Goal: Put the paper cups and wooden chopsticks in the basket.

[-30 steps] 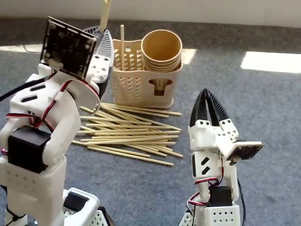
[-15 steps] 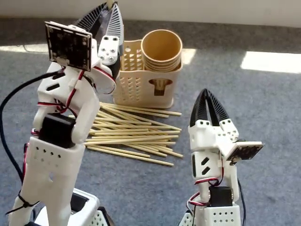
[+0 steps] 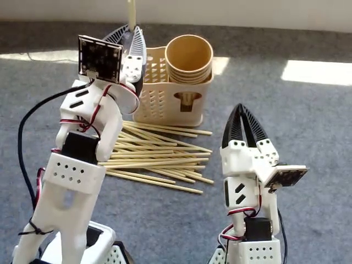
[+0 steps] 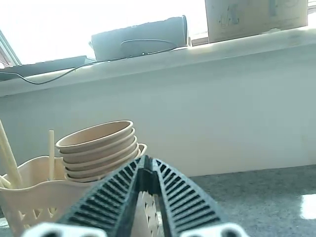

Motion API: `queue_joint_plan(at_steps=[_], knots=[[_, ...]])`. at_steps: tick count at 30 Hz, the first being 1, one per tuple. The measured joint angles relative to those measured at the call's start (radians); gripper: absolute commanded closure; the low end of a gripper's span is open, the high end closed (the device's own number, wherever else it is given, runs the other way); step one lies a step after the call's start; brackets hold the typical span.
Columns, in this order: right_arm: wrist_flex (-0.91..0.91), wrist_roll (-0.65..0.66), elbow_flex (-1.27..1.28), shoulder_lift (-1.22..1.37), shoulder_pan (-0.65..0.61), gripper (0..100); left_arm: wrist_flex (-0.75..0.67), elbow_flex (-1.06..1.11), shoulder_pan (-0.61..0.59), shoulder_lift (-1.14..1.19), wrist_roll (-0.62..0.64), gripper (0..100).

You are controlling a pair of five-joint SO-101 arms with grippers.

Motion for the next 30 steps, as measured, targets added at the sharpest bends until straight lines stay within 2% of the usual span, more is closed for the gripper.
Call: queue_joint_plan(at_steps=[6,16,25,30], knots=[[0.0,0.0,0.0,0.0,0.0,99.2,0.058,-0.002,-0.009,0.0,0.0,88],[0.0,0.0,0.0,0.0,0.0,99.2,0.382,-0.132,-0.087,0.0,0.0,88],[0.0,0.0,0.0,0.0,0.0,99.2,0.635,-0.137,-0.138,0.0,-0.003,88],[0.0,0.0,0.0,0.0,0.0,99.2,0.776,-0.137,-0.138,0.0,-0.106,88]])
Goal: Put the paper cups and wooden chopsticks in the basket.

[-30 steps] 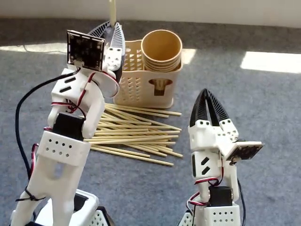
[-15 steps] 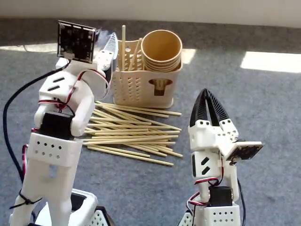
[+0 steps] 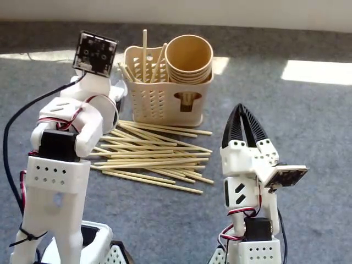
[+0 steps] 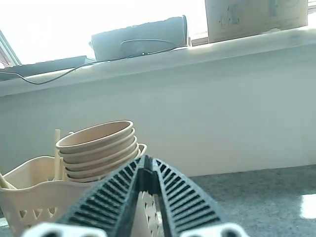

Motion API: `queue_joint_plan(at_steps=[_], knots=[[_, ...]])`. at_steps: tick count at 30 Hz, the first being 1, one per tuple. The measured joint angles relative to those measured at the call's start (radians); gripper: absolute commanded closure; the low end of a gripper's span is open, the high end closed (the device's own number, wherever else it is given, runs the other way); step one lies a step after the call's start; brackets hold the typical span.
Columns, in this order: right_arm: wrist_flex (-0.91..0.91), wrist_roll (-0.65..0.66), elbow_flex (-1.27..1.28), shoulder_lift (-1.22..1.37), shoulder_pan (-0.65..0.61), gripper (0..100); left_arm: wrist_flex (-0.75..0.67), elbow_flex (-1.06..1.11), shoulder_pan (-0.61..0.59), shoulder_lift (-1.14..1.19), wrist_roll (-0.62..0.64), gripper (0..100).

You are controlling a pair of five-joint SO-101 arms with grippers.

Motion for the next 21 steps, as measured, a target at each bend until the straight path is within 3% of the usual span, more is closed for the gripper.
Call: queue_joint_plan(at_steps=[6,12,15,21], knots=[[0.0,0.0,0.0,0.0,0.0,99.2,0.153,0.0,0.006,0.0,-0.094,88],[0.0,0.0,0.0,0.0,0.029,99.2,0.288,0.021,0.138,-0.002,-0.25,88],[0.0,0.0,0.0,0.0,0.052,99.2,0.295,0.117,0.198,-0.002,-0.348,88],[0.0,0.0,0.0,0.0,0.054,99.2,0.221,0.273,0.218,-0.002,-0.4,88]])
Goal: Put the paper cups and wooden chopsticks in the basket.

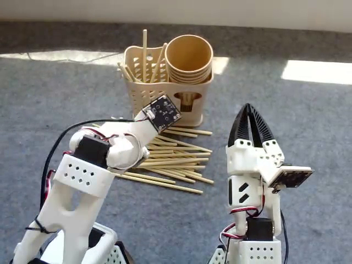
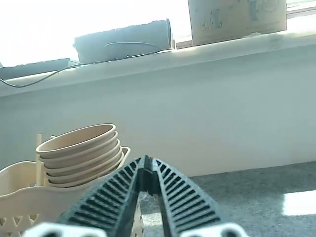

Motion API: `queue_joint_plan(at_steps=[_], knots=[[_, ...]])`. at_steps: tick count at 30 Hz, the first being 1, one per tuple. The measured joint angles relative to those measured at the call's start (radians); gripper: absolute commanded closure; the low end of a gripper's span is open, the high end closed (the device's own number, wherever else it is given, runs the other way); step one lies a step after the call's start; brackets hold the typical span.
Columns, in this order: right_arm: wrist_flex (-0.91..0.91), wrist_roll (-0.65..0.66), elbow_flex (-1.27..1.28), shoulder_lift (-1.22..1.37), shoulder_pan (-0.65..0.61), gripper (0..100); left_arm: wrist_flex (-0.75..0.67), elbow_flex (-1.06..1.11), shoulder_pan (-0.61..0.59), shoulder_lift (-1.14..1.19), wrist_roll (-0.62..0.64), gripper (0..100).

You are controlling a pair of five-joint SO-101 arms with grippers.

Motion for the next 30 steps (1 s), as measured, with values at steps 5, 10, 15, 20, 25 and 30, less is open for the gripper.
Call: queue_joint_plan(at_steps=[5,10,15,20,25,30], knots=[[0.0,0.0,0.0,0.0,0.0,99.2,-0.014,0.038,0.005,0.0,-0.028,86],[0.0,0.0,0.0,0.0,0.0,99.2,-0.017,0.038,0.005,0.052,-0.028,84],[0.0,0.0,0.0,0.0,0.0,99.2,-0.018,-0.003,0.005,0.253,-0.028,84],[0.0,0.0,0.0,0.0,0.0,99.2,-0.025,-0.054,0.005,0.433,-0.086,84],[0.0,0.0,0.0,0.0,0.0,99.2,-0.064,-0.083,0.005,0.555,-0.094,84],[0.0,0.0,0.0,0.0,0.0,99.2,-0.124,-0.084,0.005,0.649,-0.095,85]])
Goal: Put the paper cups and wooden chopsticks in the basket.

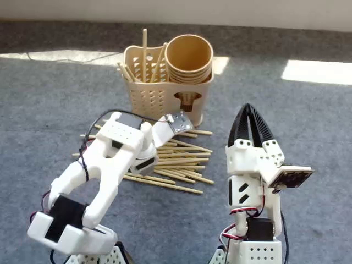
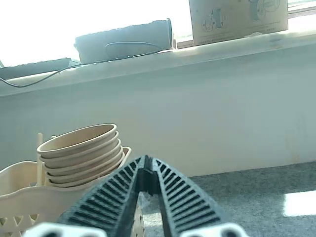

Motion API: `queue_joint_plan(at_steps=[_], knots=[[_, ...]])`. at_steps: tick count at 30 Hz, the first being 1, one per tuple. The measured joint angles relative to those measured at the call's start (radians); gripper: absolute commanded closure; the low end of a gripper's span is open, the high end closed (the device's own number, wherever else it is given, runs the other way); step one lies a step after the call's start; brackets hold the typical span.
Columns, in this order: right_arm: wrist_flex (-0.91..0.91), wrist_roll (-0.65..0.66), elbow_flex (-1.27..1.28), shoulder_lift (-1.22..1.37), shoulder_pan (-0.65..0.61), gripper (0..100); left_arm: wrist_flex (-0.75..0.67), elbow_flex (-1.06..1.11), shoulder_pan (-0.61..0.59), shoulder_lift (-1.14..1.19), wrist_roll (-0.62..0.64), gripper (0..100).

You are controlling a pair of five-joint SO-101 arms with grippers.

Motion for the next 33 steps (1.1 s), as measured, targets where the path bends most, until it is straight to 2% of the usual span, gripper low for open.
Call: queue_joint_plan(at_steps=[12,23,33], knots=[[0.0,0.0,0.0,0.0,0.0,99.2,-0.032,-0.002,0.051,0.058,0.0,99],[0.0,0.0,0.0,0.0,0.0,99.2,0.043,-0.002,0.1,0.038,0.002,99],[0.0,0.0,0.0,0.0,0.0,99.2,0.189,-0.002,0.1,-0.218,0.002,99]])
